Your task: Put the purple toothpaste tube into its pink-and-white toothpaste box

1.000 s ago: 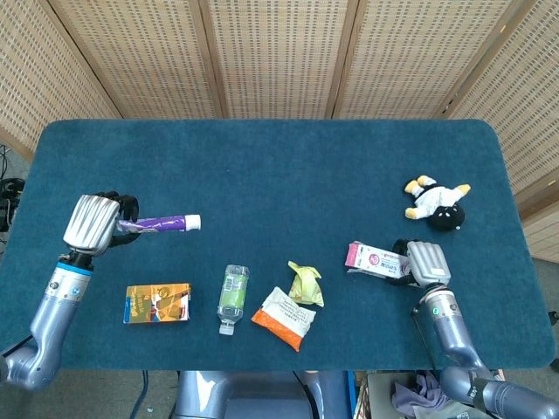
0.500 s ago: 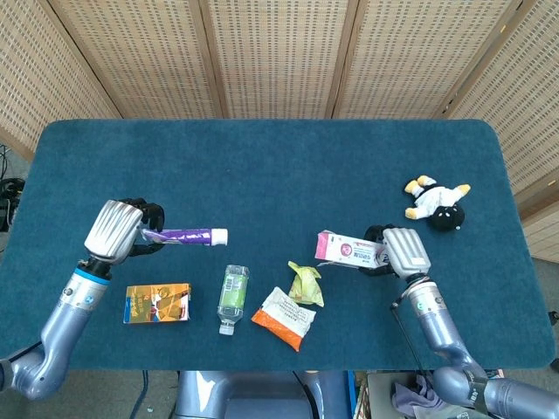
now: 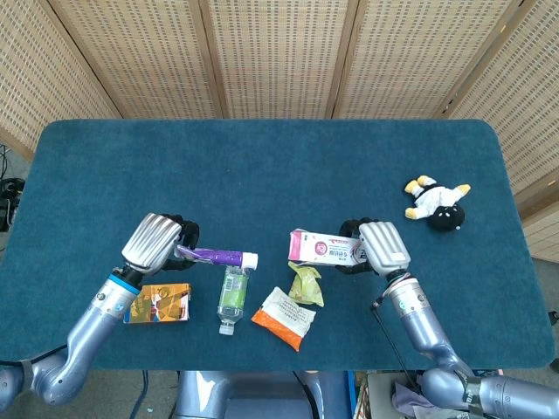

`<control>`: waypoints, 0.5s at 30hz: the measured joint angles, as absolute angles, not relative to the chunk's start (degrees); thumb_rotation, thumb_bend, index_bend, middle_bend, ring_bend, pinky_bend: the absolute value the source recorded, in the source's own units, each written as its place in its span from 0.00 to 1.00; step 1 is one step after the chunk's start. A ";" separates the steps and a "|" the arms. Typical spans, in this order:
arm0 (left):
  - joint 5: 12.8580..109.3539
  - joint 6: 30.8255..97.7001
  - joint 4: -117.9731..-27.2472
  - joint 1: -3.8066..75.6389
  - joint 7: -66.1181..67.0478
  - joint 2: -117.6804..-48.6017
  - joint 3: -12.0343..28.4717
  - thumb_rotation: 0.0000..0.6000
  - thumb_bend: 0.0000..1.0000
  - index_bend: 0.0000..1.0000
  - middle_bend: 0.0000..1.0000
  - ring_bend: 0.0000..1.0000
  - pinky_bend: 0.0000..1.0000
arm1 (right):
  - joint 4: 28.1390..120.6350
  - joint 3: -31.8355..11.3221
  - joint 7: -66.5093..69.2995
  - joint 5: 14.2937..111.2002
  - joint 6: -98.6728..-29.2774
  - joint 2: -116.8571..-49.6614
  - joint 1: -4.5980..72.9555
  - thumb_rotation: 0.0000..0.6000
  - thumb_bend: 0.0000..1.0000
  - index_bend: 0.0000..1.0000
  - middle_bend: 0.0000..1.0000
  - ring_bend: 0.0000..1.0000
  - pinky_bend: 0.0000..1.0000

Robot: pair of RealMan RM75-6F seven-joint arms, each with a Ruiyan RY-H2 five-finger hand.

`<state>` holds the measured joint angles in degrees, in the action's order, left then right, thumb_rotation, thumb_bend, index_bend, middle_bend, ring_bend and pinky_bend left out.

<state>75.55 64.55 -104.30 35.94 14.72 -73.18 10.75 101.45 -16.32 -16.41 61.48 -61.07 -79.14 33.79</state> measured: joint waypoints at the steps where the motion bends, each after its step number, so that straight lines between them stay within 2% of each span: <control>1: 75.22 64.55 -104.51 36.02 15.26 -73.19 10.79 1.00 0.31 0.82 0.69 0.58 0.65 | 101.66 -16.34 -16.63 61.25 -61.13 -79.09 33.98 1.00 0.00 0.59 0.51 0.41 0.45; 15: 71.08 64.95 -106.01 36.88 19.35 -72.70 12.01 1.00 0.31 0.82 0.69 0.58 0.65 | 103.59 -15.64 -17.77 59.87 -61.84 -78.74 35.19 1.00 0.00 0.59 0.51 0.41 0.45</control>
<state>71.08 64.95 -106.01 36.88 19.35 -72.70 12.01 103.59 -15.64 -17.77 59.87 -61.84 -78.74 35.19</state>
